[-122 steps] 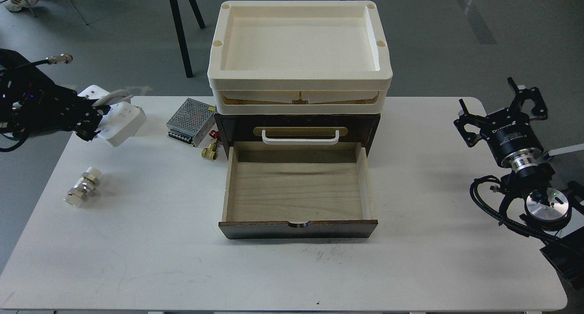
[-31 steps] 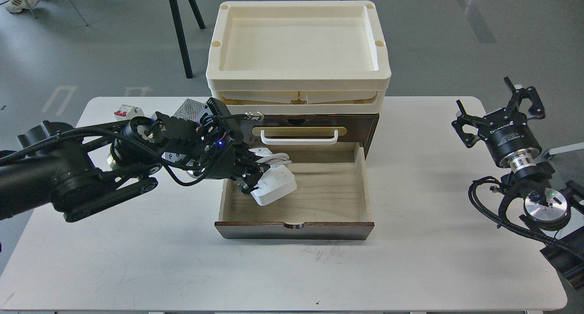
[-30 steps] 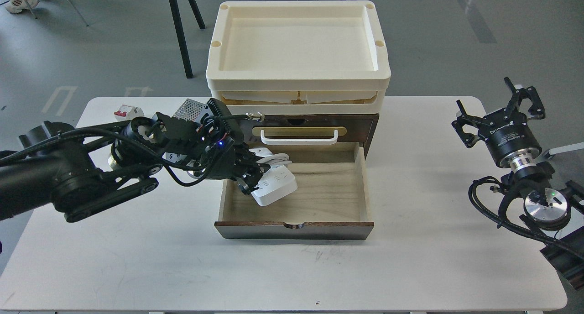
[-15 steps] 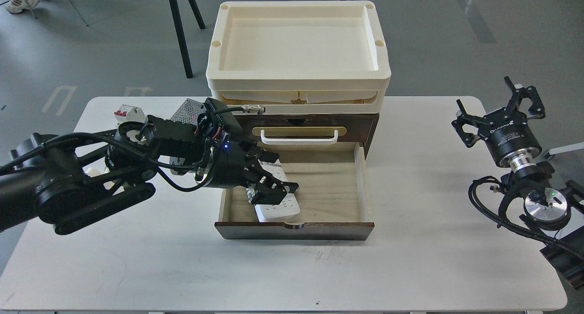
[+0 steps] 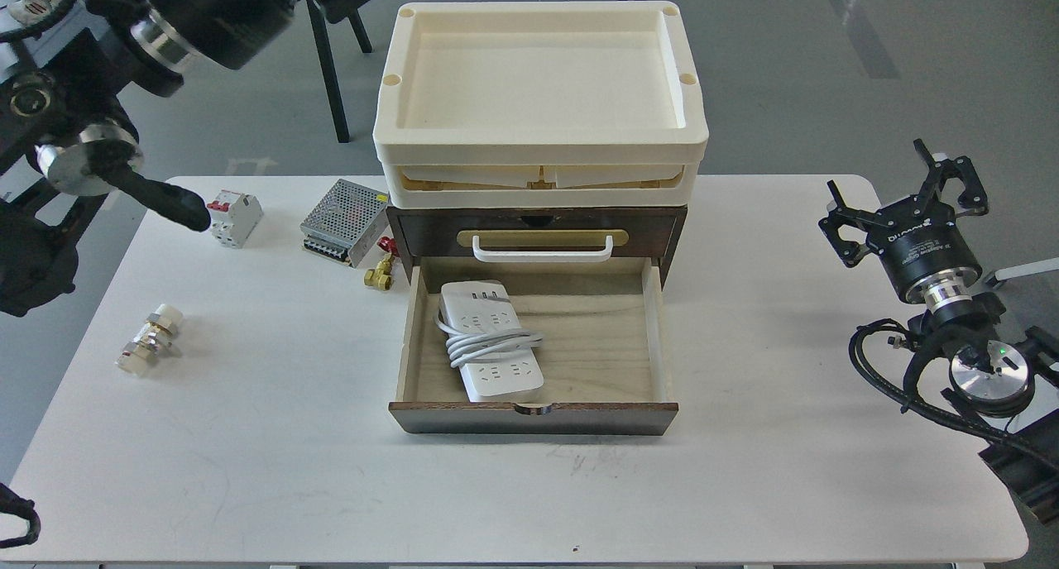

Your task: Put charging cable into cabinet

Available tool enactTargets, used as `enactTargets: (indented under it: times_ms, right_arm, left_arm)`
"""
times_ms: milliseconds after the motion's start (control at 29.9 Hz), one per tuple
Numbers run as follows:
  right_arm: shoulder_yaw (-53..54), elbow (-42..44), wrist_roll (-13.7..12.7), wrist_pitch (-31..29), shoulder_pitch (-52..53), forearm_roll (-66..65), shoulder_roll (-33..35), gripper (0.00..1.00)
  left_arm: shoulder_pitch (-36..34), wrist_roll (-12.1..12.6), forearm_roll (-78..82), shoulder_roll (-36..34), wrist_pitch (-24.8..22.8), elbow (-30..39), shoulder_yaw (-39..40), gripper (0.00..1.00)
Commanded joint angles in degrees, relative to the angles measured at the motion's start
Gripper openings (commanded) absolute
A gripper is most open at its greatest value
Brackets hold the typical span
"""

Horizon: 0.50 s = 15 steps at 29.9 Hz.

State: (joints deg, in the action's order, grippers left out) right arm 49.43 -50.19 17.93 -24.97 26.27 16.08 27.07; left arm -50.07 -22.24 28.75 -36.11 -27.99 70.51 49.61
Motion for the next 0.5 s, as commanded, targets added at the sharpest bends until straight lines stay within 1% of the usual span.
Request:
enactTargets:
  times_ms: [0, 100, 201, 268, 335, 401, 468]
  right_arm:
    - [0.31, 0.09, 0.0, 0.01, 0.1, 0.0, 0.0, 1.0]
    - [0.49, 0.27, 0.0, 0.53, 0.45, 0.09, -0.09, 1.0]
    - [1.62, 0.44, -0.09, 0.8, 0.54, 0.09, -0.17, 1.0]
    - [1.98, 0.44, -0.09, 0.8, 0.54, 0.09, -0.17, 1.0]
    - [2.16, 0.53, -0.09, 1.24, 0.54, 0.09, -0.17, 1.0]
    - [2.86, 0.71, -0.09, 1.5, 0.45, 0.18, -0.17, 1.0]
    - [3.73, 0.79, -0.09, 1.5, 0.28, 0.18, -0.17, 1.0]
  left_arm:
    - [0.5, -0.08, -14.47, -0.97, -0.01, -11.43, 0.67, 0.99]
    - [1.82, 0.7, -24.58, -0.89, -0.01, -17.93, 0.58, 0.99]
    - [1.91, 1.58, -31.45, 0.43, -0.01, -29.25, 0.75, 0.99]
    - [2.08, 1.85, -35.94, 2.18, -0.01, -34.11, 0.23, 1.0]
    - [3.22, 2.9, -37.01, 2.98, -0.01, -35.97, 0.05, 1.0]
    - [5.85, 3.95, -37.18, 3.33, -0.01, -36.06, 0.05, 1.0]
    - [7.44, 4.13, -37.19, 4.03, -0.01, -36.23, 0.05, 1.0]
